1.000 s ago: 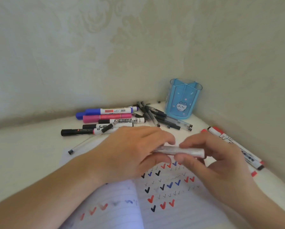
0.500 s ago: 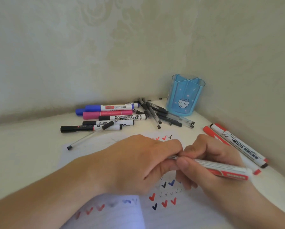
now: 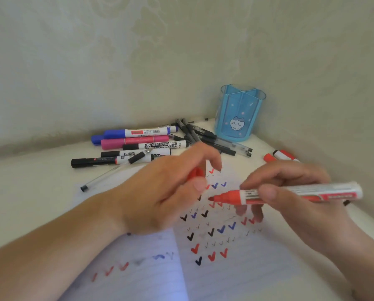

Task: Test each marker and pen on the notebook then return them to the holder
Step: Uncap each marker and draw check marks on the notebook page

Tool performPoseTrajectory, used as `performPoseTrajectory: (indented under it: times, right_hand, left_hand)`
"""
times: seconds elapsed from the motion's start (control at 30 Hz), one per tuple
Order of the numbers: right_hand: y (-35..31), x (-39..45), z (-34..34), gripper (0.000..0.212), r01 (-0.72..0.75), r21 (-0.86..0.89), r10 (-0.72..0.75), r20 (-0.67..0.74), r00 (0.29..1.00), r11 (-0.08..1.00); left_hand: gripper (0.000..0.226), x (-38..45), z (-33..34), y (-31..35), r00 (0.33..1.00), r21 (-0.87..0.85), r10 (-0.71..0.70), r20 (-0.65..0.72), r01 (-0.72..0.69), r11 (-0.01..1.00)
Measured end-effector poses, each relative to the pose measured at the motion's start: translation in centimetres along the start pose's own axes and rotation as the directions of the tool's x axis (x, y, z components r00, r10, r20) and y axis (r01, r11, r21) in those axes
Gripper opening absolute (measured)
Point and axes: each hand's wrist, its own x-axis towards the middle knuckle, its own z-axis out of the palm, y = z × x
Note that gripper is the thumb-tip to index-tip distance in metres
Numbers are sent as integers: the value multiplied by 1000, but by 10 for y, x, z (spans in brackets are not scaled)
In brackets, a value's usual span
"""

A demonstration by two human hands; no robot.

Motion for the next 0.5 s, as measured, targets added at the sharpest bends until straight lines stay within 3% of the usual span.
performPoseTrajectory:
  times: [0.1, 0.2, 0.37, 0.5]
  right_hand:
    - [2, 5, -8, 46, -149, 22, 149, -38, 988, 989]
    - [4, 3, -7, 49, -224, 53, 221, 67, 973, 973]
    - [5, 2, -5, 34, -275, -133, 279, 11, 960, 952]
    - [9, -2, -1, 41, -300, -246, 288, -87, 954, 921]
  left_hand:
    - [25, 7, -5, -2, 996, -25, 19, -87, -21, 999]
    - [18, 6, -1, -8, 994, 56, 33, -107, -27, 998]
    - [37, 9, 2, -10, 995, 46, -97, -38, 99, 994]
    - [40, 9, 2, -12, 994, 123, -106, 13, 103, 987]
